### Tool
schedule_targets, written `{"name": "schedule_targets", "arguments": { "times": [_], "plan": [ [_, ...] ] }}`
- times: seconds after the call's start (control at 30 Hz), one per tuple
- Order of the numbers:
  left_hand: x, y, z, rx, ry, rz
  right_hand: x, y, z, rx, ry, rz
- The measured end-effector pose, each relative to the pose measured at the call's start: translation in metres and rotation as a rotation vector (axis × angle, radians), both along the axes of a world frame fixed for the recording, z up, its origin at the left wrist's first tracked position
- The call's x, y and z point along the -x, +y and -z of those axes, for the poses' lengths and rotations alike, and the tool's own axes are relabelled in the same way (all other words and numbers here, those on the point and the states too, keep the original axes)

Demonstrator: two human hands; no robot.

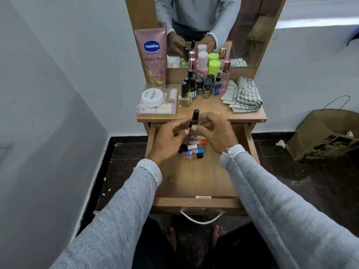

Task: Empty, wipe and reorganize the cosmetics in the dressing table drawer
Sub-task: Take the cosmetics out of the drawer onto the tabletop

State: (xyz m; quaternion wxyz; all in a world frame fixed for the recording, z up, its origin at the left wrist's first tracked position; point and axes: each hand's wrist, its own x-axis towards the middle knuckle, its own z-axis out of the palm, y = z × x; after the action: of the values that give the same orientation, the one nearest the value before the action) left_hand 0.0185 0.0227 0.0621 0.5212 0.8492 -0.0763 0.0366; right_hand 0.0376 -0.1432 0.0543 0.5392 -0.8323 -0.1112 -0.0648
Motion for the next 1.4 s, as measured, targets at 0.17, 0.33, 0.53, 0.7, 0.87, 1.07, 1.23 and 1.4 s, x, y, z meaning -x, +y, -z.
{"name": "schedule_targets", "arguments": {
  "times": [0.17, 0.33, 0.53, 0.7, 0.87, 1.07, 1.23, 1.4],
  "plan": [
    [0.0, 0.006, 0.021, -0.256, 0.001, -0.039, -0.035, -0.005, -0.022, 0.05, -0.111, 0.192],
    [0.007, 0.005, 0.051, -0.502, 0.086, 0.006, -0.067, 0.0, -0.023, 0.128, -0.075, 0.287],
    [0.003, 0.007, 0.064, -0.595, 0.108, 0.03, -0.075, 0.009, -0.016, 0.165, -0.096, 0.331],
    [0.001, 0.009, 0.07, -0.592, 0.086, 0.0, -0.076, 0.013, -0.012, 0.185, -0.138, 0.371],
    [-0.003, 0.009, 0.069, -0.642, 0.037, -0.026, -0.077, 0.016, -0.005, 0.168, -0.163, 0.401],
    [-0.007, 0.009, 0.072, -0.699, 0.065, 0.012, -0.053, 0.007, 0.001, 0.092, -0.256, 0.362],
    [-0.011, 0.009, 0.073, -0.694, 0.107, 0.016, -0.017, 0.001, 0.008, 0.063, -0.296, 0.352],
    [-0.011, 0.015, 0.067, -0.467, 0.166, -0.056, 0.012, -0.001, 0.009, -0.016, -0.147, 0.329]
  ]
}}
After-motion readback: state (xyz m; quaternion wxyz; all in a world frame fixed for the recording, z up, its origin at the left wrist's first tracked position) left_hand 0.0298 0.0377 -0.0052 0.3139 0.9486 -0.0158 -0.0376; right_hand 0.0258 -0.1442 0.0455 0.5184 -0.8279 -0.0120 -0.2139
